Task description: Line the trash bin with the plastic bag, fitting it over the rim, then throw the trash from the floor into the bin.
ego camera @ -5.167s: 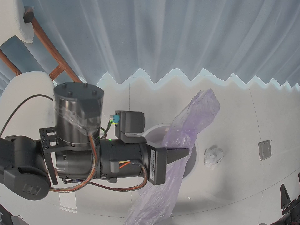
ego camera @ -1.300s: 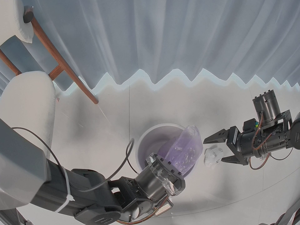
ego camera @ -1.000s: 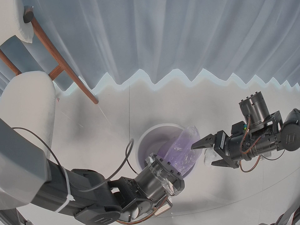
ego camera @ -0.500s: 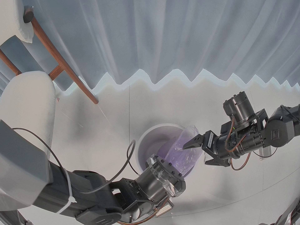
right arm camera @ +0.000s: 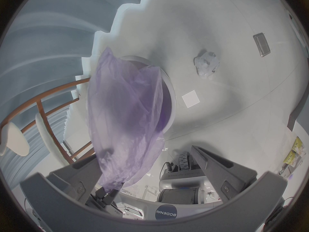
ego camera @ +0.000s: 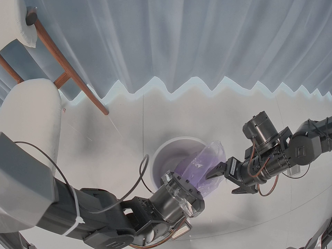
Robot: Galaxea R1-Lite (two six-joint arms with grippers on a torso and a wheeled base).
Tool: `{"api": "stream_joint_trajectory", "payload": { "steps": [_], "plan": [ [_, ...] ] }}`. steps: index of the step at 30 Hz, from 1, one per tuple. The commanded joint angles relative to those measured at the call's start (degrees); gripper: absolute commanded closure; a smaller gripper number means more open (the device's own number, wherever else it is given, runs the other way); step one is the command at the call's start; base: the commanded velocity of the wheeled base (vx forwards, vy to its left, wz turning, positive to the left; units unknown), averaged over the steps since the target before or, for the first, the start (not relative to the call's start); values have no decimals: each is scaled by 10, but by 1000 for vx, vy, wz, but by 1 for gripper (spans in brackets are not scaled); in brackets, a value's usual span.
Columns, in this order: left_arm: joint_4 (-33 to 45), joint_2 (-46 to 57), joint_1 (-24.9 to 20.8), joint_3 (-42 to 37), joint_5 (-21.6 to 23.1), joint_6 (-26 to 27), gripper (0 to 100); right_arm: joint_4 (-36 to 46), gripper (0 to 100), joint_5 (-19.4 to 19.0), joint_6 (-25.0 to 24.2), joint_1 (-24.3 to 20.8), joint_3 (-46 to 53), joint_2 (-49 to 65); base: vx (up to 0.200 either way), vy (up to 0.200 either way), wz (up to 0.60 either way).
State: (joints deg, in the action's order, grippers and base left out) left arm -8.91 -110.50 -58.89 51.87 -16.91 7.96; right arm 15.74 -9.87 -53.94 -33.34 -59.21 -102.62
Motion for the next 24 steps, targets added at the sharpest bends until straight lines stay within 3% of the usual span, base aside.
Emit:
{"api": "stream_joint_trajectory", "payload": {
  "steps": [1, 9, 10, 24],
  "plan": [
    [0, 0, 3, 2, 0, -1, 100, -1, 0, 7, 0, -6, -1, -26, 0, 0, 0],
    [0, 5, 18, 0, 1, -1, 100, -9, 0, 25, -1, -9, -3, -49, 0, 0, 0],
    [0, 5, 20, 0, 1, -1, 100, -14, 100, 25, -2, -9, -2, -49, 0, 0, 0],
    [-1, 10, 23, -8, 15, -2, 100, -44, 100, 25, -4, -14, -1, -37, 0, 0, 0]
  ]
}}
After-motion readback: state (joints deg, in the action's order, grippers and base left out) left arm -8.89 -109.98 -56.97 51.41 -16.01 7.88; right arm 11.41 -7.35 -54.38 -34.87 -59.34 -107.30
